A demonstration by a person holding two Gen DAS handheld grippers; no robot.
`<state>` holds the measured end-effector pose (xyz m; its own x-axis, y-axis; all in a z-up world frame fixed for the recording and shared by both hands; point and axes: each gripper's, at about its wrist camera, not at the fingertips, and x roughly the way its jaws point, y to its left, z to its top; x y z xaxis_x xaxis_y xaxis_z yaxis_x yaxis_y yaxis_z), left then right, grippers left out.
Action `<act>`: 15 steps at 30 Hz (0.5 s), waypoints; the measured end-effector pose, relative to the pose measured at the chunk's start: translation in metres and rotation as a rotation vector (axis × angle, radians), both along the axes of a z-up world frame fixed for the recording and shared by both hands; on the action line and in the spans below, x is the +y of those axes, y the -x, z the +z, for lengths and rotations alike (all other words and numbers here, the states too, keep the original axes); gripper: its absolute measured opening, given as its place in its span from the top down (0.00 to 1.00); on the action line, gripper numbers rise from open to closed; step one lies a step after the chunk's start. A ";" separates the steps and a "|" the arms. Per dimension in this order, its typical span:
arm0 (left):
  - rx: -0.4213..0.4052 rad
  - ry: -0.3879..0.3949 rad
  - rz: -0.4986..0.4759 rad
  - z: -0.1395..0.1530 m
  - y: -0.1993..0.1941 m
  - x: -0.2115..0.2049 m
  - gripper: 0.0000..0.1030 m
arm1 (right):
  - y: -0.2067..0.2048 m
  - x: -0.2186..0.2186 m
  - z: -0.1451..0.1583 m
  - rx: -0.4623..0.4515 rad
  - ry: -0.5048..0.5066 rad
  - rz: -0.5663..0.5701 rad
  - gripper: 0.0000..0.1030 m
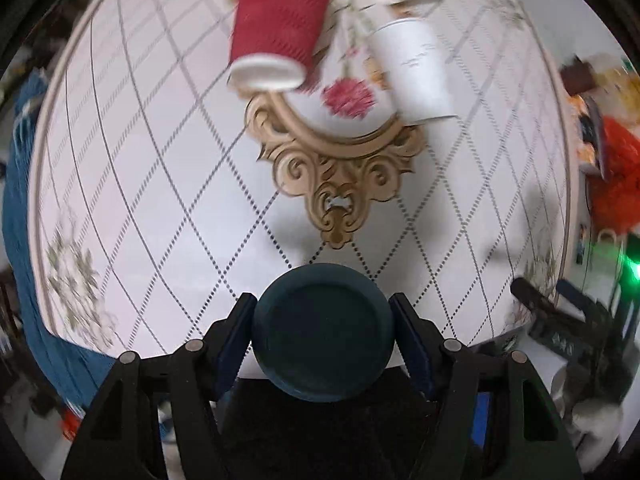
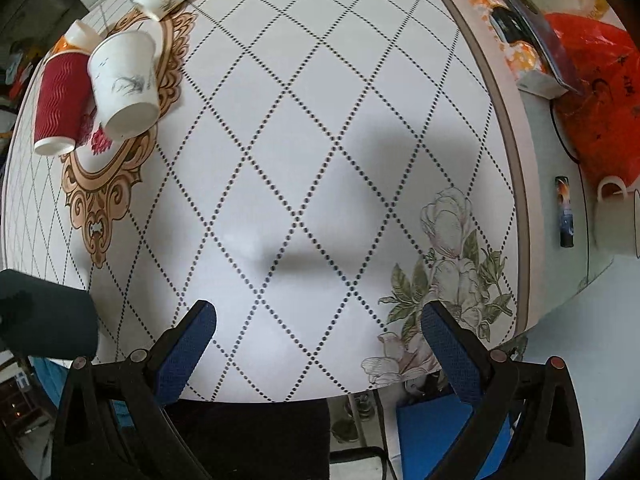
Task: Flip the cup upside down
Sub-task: 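Carry the teal cup with the left gripper toward the floral placemat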
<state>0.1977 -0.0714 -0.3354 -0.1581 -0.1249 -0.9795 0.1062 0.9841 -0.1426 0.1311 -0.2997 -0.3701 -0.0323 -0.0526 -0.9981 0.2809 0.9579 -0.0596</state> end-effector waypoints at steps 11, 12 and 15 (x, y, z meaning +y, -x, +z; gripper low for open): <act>0.029 0.014 0.084 -0.019 -0.033 0.015 0.37 | -0.022 0.013 0.005 -0.003 0.024 0.035 0.00; 0.028 0.011 0.087 -0.020 -0.036 0.016 0.37 | -0.024 0.008 0.005 -0.002 0.022 0.036 0.00; 0.019 -0.009 0.084 -0.023 -0.042 0.019 0.37 | -0.027 0.009 0.005 0.002 0.018 0.038 0.00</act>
<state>0.2398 -0.0523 -0.3588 -0.1663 -0.1293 -0.9775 0.0201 0.9907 -0.1345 0.1582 -0.2909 -0.3649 -0.0316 -0.0722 -0.9969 0.2441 0.9666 -0.0777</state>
